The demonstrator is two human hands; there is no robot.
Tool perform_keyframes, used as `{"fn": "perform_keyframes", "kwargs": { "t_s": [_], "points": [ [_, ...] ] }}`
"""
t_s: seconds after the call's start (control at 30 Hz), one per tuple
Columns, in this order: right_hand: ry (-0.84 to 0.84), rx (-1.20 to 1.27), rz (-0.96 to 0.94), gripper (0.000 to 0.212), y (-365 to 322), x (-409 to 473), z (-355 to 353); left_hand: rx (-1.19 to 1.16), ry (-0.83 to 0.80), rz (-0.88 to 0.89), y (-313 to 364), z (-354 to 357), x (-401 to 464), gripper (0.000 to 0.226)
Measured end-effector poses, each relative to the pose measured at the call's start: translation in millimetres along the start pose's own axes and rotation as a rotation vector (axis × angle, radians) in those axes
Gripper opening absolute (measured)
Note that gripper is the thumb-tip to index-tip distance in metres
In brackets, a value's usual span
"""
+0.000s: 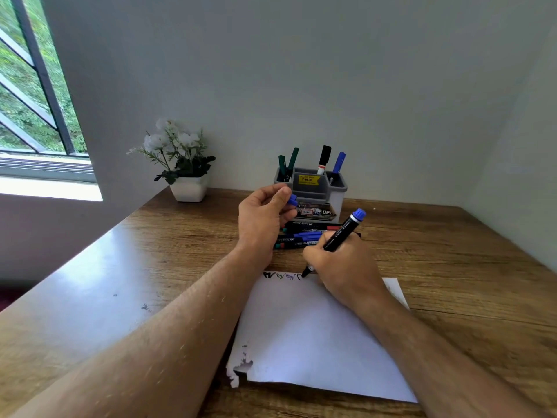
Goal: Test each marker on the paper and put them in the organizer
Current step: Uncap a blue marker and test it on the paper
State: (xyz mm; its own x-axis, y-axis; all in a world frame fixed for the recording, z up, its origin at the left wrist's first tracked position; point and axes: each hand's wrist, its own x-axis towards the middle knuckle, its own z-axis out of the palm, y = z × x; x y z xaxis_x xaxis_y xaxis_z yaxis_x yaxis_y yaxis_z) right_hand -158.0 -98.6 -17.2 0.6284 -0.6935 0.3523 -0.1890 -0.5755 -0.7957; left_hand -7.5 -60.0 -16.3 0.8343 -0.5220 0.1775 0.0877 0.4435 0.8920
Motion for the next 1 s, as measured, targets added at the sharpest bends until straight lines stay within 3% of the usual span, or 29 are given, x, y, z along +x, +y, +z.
{"fn": "perform_keyframes", "kwargs": {
  "t_s": [0.23,0.73,0.87,1.0],
  "points": [
    [-0.049,-0.010,0.005,0.024,-2.4,-1.6,0.6,-0.005,-0.006,0.006,-0.1,0.4,0.2,0.005],
    [0.068,0.032,-0.092,0.028,1.0,0.8,0.7,-0.018,0.005,-0.024,3.6,1.0,-2.0,0.014],
    [0.254,0.069,-0.332,0.016,-6.5,-0.4,-5.2,-0.126,-0.048,-0.050,9.2,0.8,-4.5,0.017],
    [0.242,0.049,-0.449,0.011,-8.6,-0.4,-11.2,-0.192,-0.090,-0.101,14.3,0.5,-6.7,0.018]
  ]
}}
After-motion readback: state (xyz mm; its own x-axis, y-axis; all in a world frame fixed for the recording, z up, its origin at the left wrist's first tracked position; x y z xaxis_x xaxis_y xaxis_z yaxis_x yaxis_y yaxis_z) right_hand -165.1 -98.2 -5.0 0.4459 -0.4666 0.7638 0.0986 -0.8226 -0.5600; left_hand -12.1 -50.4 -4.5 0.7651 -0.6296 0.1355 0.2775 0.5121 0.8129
